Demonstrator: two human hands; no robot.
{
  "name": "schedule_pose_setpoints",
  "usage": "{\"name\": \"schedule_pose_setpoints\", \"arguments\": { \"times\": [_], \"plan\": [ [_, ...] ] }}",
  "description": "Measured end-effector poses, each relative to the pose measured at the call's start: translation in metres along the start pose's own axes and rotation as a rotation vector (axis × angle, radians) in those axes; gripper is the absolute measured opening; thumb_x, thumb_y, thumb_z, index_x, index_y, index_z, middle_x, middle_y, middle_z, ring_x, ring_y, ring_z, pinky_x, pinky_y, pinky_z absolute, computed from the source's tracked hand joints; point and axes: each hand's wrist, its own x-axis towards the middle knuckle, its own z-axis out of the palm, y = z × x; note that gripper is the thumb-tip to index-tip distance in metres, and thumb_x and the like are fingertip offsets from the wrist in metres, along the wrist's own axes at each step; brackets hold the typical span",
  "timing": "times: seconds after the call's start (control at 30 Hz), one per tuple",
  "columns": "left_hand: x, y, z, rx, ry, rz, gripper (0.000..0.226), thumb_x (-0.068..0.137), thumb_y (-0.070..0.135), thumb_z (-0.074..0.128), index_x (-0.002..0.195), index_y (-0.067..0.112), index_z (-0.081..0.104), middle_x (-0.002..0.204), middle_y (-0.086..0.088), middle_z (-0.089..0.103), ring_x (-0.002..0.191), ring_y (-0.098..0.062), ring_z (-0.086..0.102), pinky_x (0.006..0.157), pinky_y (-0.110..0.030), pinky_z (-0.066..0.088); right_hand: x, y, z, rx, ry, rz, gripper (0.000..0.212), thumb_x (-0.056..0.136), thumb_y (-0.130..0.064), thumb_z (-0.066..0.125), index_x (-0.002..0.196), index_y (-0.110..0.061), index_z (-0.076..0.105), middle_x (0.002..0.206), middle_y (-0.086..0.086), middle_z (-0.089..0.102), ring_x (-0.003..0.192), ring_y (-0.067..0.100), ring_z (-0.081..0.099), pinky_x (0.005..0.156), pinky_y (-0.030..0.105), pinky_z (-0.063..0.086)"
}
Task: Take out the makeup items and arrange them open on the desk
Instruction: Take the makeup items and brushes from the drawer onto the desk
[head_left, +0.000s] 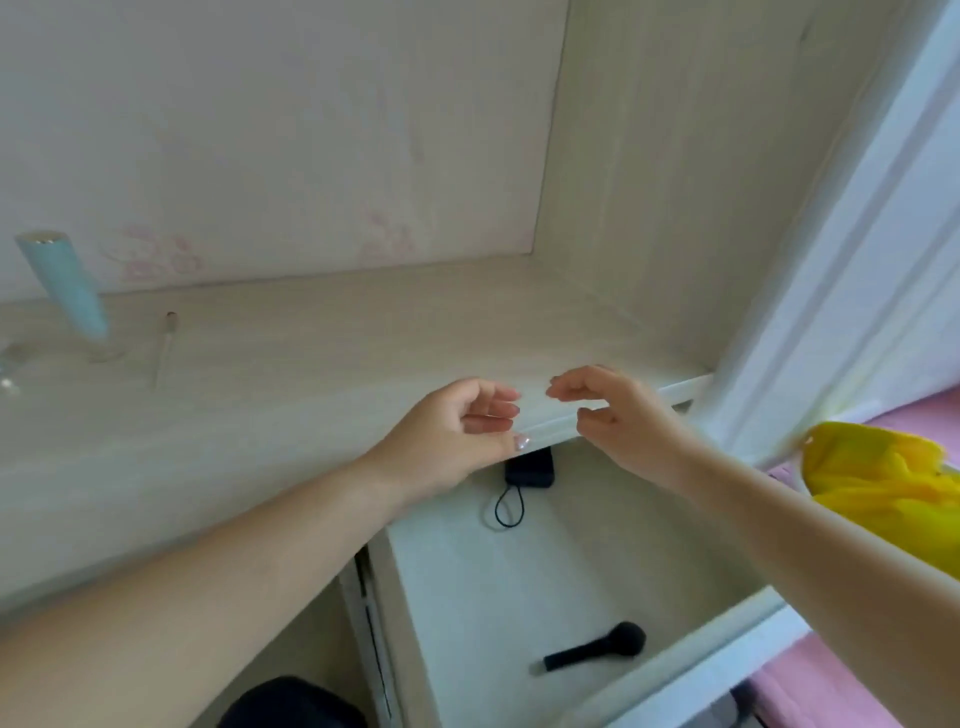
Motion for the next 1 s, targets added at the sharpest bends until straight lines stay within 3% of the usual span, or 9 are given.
{"name": "schedule_pose_setpoints", "arguments": {
  "times": [0.13, 0.23, 0.37, 0.57, 0.67, 0.9, 1.0],
  "plan": [
    [0.004, -0.017, 0.044, 0.107, -0.173, -0.051, 0.036, 0.077, 0.017, 0.076, 0.107, 0.028, 0.060, 0.110, 0.009, 0.064, 0.103, -0.001, 0.061, 0.088, -0.014, 0.049, -0.035, 0.032, -0.010, -0.107, -0.114, 0.097, 0.042, 0.080, 0.005, 0.049, 0.102, -0.029, 0.061, 0.110, -0.008, 0.061, 0.096, -0.005, 0.057, 0.076, 0.002, 0.041],
    [0.005, -0.032, 0.068, 0.224, -0.224, -0.062, 0.039, 0.078, 0.017, 0.075, 0.114, 0.020, 0.059, 0.112, 0.005, 0.062, 0.102, -0.004, 0.060, 0.083, -0.007, 0.045, -0.050, 0.049, -0.009, -0.179, -0.255, 0.167, 0.039, 0.081, 0.000, 0.054, 0.112, -0.023, 0.061, 0.112, -0.007, 0.060, 0.105, 0.005, 0.059, 0.088, 0.017, 0.046],
    [0.009, -0.052, 0.094, 0.406, -0.318, -0.104, 0.045, 0.078, 0.022, 0.075, 0.119, 0.018, 0.056, 0.110, 0.004, 0.060, 0.103, -0.010, 0.060, 0.088, -0.019, 0.048, -0.063, 0.069, -0.007, -0.325, -0.456, 0.284, 0.038, 0.084, -0.012, 0.055, 0.117, -0.030, 0.060, 0.105, -0.015, 0.060, 0.099, 0.007, 0.059, 0.092, 0.027, 0.048],
    [0.004, -0.088, 0.130, 0.709, -0.498, -0.178, 0.051, 0.080, 0.029, 0.072, 0.125, 0.017, 0.053, 0.120, 0.000, 0.059, 0.105, -0.016, 0.058, 0.089, -0.028, 0.048, -0.074, 0.083, 0.013, -0.571, -0.864, 0.338, 0.034, 0.090, -0.030, 0.052, 0.124, -0.028, 0.057, 0.118, -0.012, 0.059, 0.095, 0.007, 0.051, 0.084, 0.021, 0.038],
    [0.001, -0.102, 0.143, 0.859, -0.537, -0.166, 0.052, 0.081, 0.031, 0.069, 0.128, 0.016, 0.052, 0.121, -0.004, 0.058, 0.109, -0.021, 0.056, 0.088, -0.031, 0.048, -0.074, 0.081, 0.022, -0.542, -1.024, 0.406, 0.032, 0.091, -0.032, 0.052, 0.121, -0.023, 0.062, 0.120, -0.006, 0.062, 0.098, 0.013, 0.057, 0.089, 0.025, 0.044],
    [-0.001, -0.127, 0.151, 1.005, -0.516, -0.189, 0.038, 0.084, 0.027, 0.064, 0.120, 0.019, 0.055, 0.121, -0.005, 0.057, 0.107, -0.024, 0.057, 0.085, -0.031, 0.047, -0.070, 0.075, 0.045, -0.558, -1.241, 0.382, 0.031, 0.089, -0.027, 0.055, 0.118, -0.025, 0.063, 0.120, 0.004, 0.064, 0.109, 0.025, 0.059, 0.098, 0.039, 0.047],
    [0.003, -0.131, 0.148, 1.034, -0.537, -0.213, 0.029, 0.083, 0.018, 0.060, 0.111, 0.013, 0.060, 0.114, -0.008, 0.062, 0.102, -0.027, 0.060, 0.081, -0.033, 0.049, -0.067, 0.079, 0.054, -0.545, -1.272, 0.381, 0.031, 0.088, -0.022, 0.056, 0.118, -0.025, 0.063, 0.116, 0.009, 0.065, 0.094, 0.028, 0.061, 0.089, 0.034, 0.050]
  ]
}}
